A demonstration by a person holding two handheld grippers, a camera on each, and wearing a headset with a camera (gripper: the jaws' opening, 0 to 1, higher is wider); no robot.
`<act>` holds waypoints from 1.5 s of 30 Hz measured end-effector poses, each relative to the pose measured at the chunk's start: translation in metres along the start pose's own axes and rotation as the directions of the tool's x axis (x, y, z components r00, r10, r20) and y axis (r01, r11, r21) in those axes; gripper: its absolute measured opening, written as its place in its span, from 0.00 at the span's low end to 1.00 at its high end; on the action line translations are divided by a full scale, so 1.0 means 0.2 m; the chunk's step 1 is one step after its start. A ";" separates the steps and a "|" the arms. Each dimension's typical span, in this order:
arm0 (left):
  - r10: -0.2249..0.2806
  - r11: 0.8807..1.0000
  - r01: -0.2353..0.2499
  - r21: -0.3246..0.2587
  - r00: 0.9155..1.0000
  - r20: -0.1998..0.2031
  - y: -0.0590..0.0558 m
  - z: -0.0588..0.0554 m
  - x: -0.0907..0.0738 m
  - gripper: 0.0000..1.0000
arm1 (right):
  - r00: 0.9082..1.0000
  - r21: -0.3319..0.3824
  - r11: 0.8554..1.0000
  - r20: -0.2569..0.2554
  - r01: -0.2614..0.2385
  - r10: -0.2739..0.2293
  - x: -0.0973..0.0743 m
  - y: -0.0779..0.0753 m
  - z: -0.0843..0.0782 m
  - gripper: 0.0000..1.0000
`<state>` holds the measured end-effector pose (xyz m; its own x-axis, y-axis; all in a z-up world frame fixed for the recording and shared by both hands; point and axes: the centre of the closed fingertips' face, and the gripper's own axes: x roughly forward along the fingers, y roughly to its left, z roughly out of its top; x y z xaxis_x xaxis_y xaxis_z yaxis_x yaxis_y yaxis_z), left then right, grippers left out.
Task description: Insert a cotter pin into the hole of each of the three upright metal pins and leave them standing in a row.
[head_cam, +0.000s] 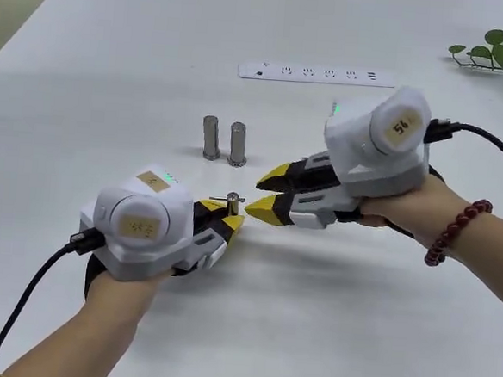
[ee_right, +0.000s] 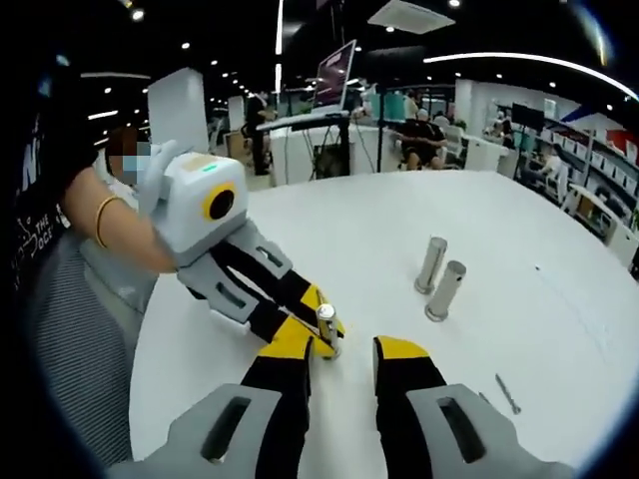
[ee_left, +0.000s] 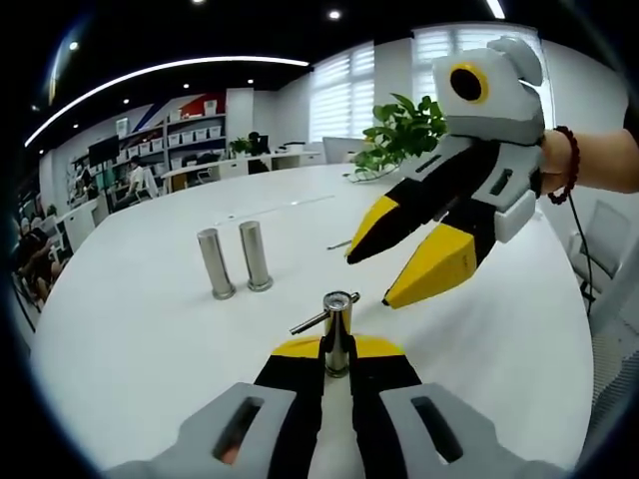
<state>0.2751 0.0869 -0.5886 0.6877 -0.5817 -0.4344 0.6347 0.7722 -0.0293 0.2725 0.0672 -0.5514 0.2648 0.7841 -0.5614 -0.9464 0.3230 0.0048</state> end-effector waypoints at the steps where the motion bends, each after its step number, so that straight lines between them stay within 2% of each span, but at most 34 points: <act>1: -0.002 1.000 0.002 -0.001 1.000 0.000 0.00 0.00 0.00 0.05 | 1.000 0.014 1.000 0.005 0.004 -0.004 -0.01 0.00 0.00 0.23; 3: -0.006 1.000 0.006 -0.004 1.000 -0.001 0.00 0.00 0.00 0.05 | 1.000 0.045 0.999 0.020 0.009 -0.010 -0.03 0.01 -0.01 0.25; 7: -0.001 1.000 0.001 -0.004 1.000 -0.001 0.02 0.00 0.00 0.05 | 0.999 0.058 0.997 0.001 0.042 -0.042 -0.06 0.02 -0.04 0.26; 12: 0.006 1.000 -0.006 0.008 1.000 -0.011 0.05 0.00 -0.01 0.05 | 0.998 0.089 0.994 0.012 0.057 -0.059 -0.09 0.04 -0.06 0.29; 19: 0.021 1.000 -0.021 0.000 1.000 -0.009 0.13 0.02 -0.04 0.05 | 0.996 0.134 0.988 0.028 0.079 -0.083 -0.13 0.05 -0.08 0.35; 27: 0.030 1.000 -0.030 0.002 0.999 -0.017 0.23 0.03 -0.06 0.05 | 0.995 0.165 0.982 0.009 0.092 -0.095 -0.15 0.06 -0.14 0.36; 32: 0.032 0.999 -0.032 0.012 0.999 -0.017 0.28 0.04 -0.07 0.05 | 0.995 0.189 0.977 0.007 0.099 -0.102 -0.17 0.06 -0.16 0.36; 37: 0.033 0.999 -0.033 0.023 0.999 -0.027 0.32 0.03 -0.06 0.05 | 0.994 0.210 0.972 0.010 0.102 -0.106 -0.18 0.06 -0.18 0.36; 43: 0.029 1.000 -0.029 -0.006 0.999 -0.024 0.36 0.02 -0.06 0.05 | 0.994 0.219 0.970 0.009 0.104 -0.108 -0.19 0.06 -0.18 0.36; 45: 0.029 1.000 -0.029 0.003 0.999 -0.026 0.37 0.02 -0.06 0.05 | 0.994 0.222 0.969 0.009 0.106 -0.111 -0.19 0.06 -0.19 0.36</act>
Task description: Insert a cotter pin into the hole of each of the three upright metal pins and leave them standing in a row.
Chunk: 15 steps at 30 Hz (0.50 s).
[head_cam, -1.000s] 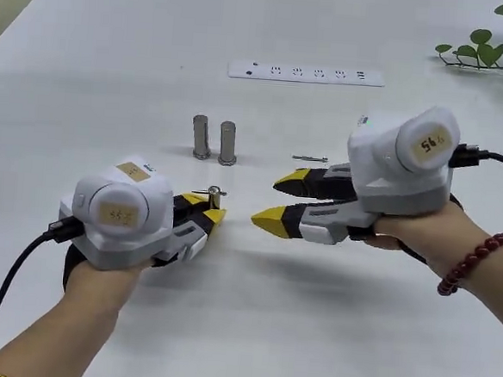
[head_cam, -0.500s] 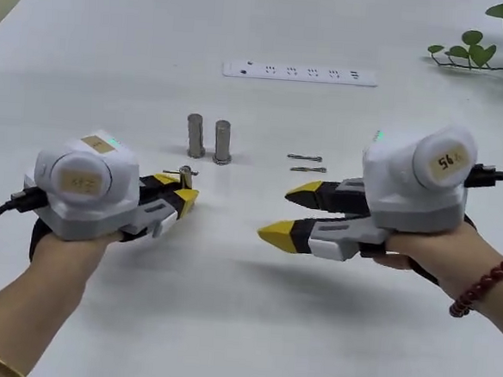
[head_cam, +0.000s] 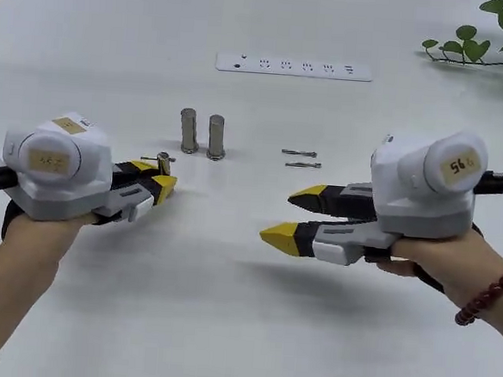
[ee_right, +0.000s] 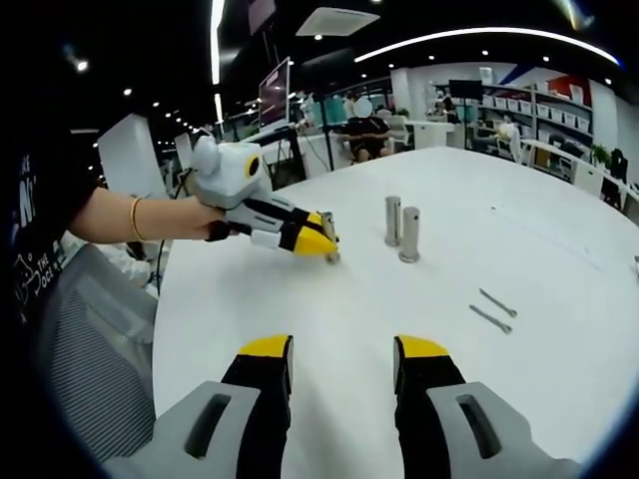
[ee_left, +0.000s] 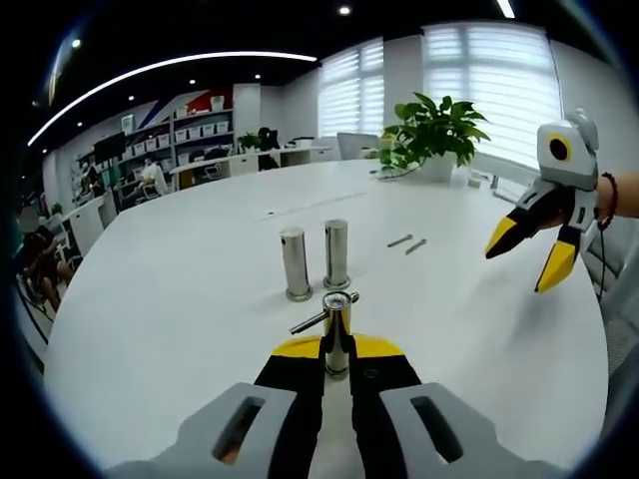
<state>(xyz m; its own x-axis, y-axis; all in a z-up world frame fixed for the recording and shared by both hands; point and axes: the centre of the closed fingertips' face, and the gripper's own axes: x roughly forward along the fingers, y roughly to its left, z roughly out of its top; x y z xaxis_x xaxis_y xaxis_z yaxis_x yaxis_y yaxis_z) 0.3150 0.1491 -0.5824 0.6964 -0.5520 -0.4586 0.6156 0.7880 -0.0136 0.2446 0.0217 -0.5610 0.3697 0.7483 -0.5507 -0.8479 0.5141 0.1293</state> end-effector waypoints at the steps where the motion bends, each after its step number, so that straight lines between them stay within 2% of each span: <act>1: -0.001 1.000 0.001 0.001 1.000 -0.002 0.00 0.00 0.00 0.05 | 1.000 0.001 1.000 0.000 0.001 -0.001 0.00 0.00 0.00 0.36; 3: -0.004 1.000 0.004 0.010 1.000 -0.014 0.00 -0.02 0.00 0.05 | 1.000 0.002 1.000 0.000 0.007 -0.007 0.00 -0.01 0.00 0.36; 5: -0.013 1.000 0.013 -0.006 1.000 0.000 0.00 -0.02 0.01 0.05 | 1.000 0.012 1.000 0.011 0.009 -0.009 0.00 -0.01 0.01 0.35; 9: -0.031 1.000 0.031 -0.003 1.000 0.005 0.00 -0.02 0.02 0.05 | 1.000 0.020 1.000 0.012 0.014 -0.015 -0.01 -0.01 0.00 0.35; 15: -0.033 0.999 0.034 -0.013 0.999 0.020 0.00 -0.02 0.02 0.06 | 0.999 0.055 0.998 0.014 0.028 -0.029 -0.03 -0.04 -0.01 0.35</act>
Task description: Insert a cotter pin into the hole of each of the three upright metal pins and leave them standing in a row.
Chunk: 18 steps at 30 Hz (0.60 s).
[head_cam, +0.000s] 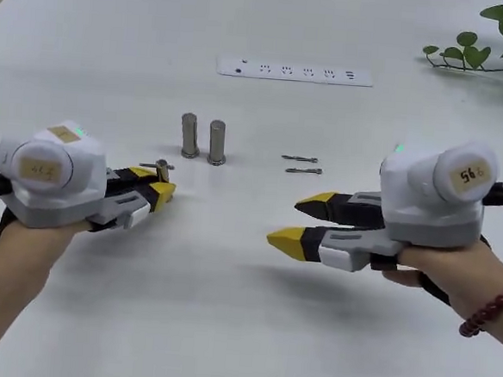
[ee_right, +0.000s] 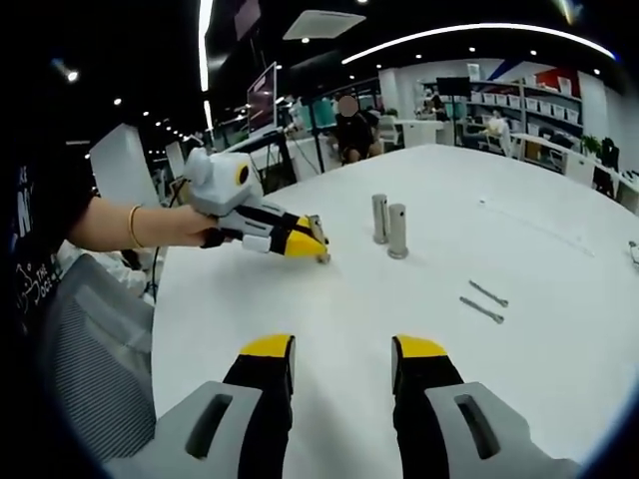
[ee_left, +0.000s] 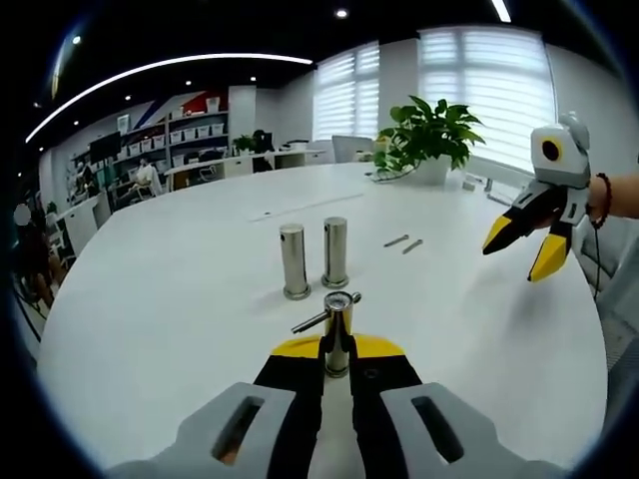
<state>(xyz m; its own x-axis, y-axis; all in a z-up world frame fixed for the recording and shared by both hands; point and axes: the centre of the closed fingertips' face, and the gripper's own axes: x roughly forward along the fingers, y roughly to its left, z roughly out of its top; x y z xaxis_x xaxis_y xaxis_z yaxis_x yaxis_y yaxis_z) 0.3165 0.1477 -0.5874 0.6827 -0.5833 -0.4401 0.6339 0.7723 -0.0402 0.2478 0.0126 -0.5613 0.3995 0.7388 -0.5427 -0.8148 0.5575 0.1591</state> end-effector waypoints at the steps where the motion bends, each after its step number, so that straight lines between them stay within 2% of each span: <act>1: -0.001 1.000 0.001 -0.007 1.000 0.003 0.00 0.00 0.00 0.06 | 1.000 0.008 1.000 0.002 0.001 -0.001 0.00 0.00 0.00 0.35; 6: 0.000 1.000 0.000 -0.020 1.000 -0.002 0.00 0.00 0.01 0.06 | 1.000 0.023 1.000 0.005 0.021 -0.021 -0.02 -0.02 0.00 0.35; 13: 0.003 0.999 -0.004 -0.033 0.999 -0.045 -0.01 -0.06 0.02 0.08 | 0.999 0.033 0.999 -0.005 0.032 -0.032 -0.03 -0.02 -0.03 0.35; 18: -0.002 0.999 0.000 -0.038 0.999 -0.045 -0.02 -0.06 0.02 0.10 | 1.000 0.035 0.999 -0.007 0.029 -0.029 -0.03 -0.01 -0.04 0.35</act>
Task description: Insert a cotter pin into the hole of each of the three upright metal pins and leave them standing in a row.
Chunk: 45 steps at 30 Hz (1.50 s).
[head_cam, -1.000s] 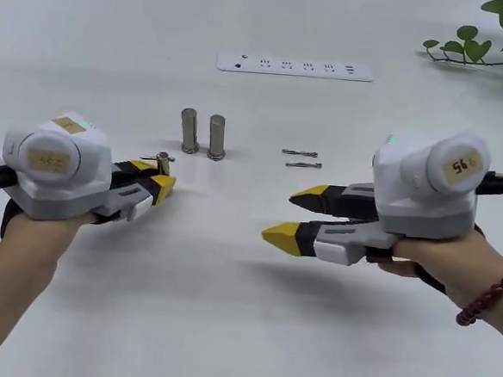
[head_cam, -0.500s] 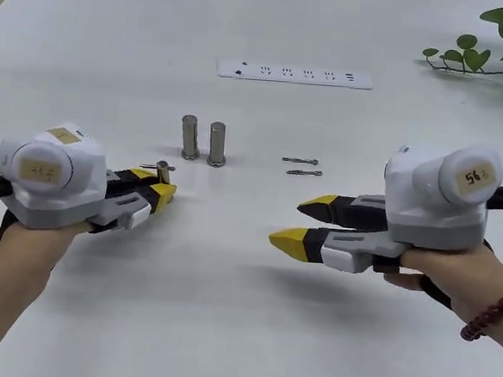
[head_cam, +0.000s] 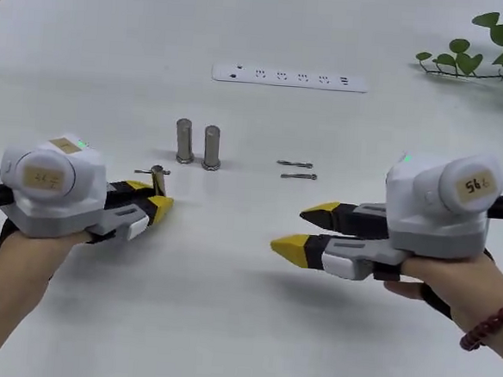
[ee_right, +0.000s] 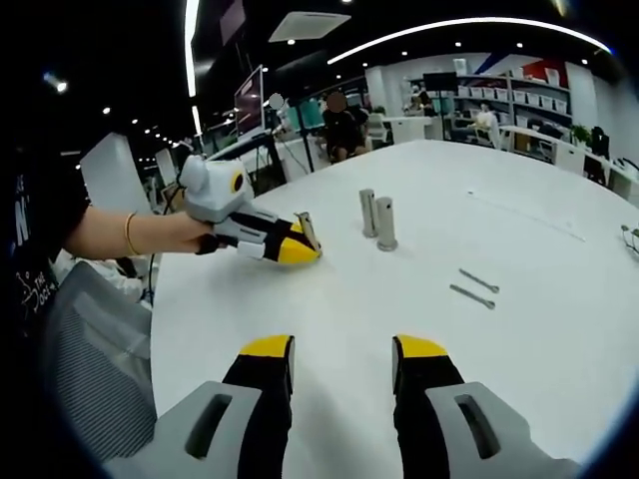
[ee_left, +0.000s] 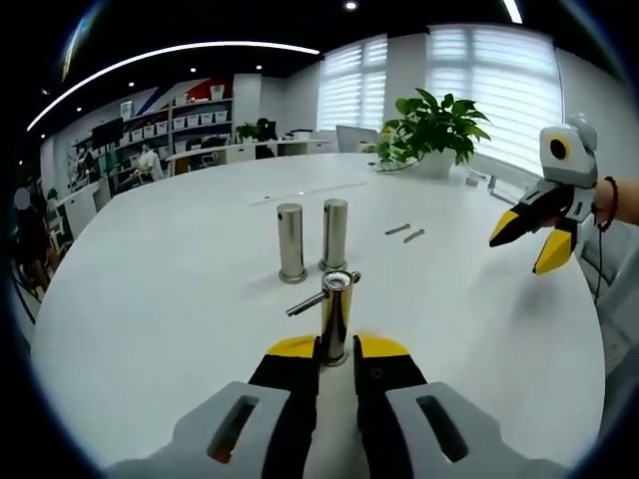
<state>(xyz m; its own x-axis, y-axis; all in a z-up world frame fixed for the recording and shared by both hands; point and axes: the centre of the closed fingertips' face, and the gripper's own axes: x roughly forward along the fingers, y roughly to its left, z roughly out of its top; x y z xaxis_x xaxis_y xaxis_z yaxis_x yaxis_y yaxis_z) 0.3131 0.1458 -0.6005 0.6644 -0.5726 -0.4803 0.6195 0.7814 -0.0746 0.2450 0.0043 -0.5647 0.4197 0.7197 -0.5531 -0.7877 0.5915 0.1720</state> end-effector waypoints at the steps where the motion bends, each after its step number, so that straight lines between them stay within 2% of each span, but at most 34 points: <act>1: -0.001 1.000 0.001 -0.005 1.000 -0.001 0.00 0.00 0.00 0.11 | 1.000 0.000 1.000 -0.002 0.000 0.000 0.00 0.00 0.00 0.35; 7: 0.009 1.000 -0.009 -0.017 1.000 0.005 0.01 0.01 -0.01 0.19 | 1.000 0.002 1.000 0.004 0.000 0.000 0.00 0.01 0.01 0.35; 15: 0.029 0.999 -0.028 -0.031 0.999 0.042 0.01 0.06 -0.06 0.38 | 1.000 -0.018 1.000 0.005 0.001 -0.001 -0.01 0.01 0.03 0.36; 21: 0.030 0.999 -0.028 -0.026 0.998 0.064 -0.01 0.09 -0.12 0.51 | 0.999 -0.035 0.999 0.042 0.009 -0.008 0.01 -0.01 0.11 0.38; 24: 0.024 0.999 -0.022 -0.024 0.996 0.082 -0.02 0.12 -0.15 0.59 | 0.998 -0.053 0.999 0.061 0.012 -0.008 0.04 -0.01 0.17 0.39; 28: 0.008 0.999 -0.005 -0.039 0.996 0.088 -0.07 0.15 -0.20 0.67 | 0.996 -0.074 0.997 0.090 0.023 -0.017 0.09 -0.03 0.24 0.41; 36: -0.016 0.999 0.018 -0.027 0.996 0.085 -0.16 0.16 -0.26 0.74 | 0.987 -0.078 0.996 0.159 0.032 -0.019 0.21 -0.07 0.37 0.41; 37: -0.016 1.000 0.018 -0.025 0.996 0.089 -0.17 0.16 -0.27 0.76 | 0.986 -0.080 0.996 0.168 0.032 -0.018 0.24 -0.11 0.39 0.42; 41: 0.011 1.000 -0.009 -0.024 0.995 0.099 -0.17 0.18 -0.30 0.82 | 0.979 -0.077 0.996 0.202 0.036 -0.019 0.30 -0.13 0.44 0.41; 45: 0.049 0.998 -0.045 -0.048 0.994 0.096 -0.17 0.18 -0.32 0.87 | 0.970 -0.058 0.997 0.241 0.052 -0.037 0.36 -0.17 0.48 0.43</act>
<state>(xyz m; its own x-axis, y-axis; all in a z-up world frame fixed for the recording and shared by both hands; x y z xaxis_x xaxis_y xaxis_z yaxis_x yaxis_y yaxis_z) 0.2635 0.1465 -0.5364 0.7312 -0.5544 -0.3976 0.5682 0.8174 -0.0948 0.3458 0.0714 -0.5317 0.5445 0.7640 -0.3462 -0.7897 0.6060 0.0954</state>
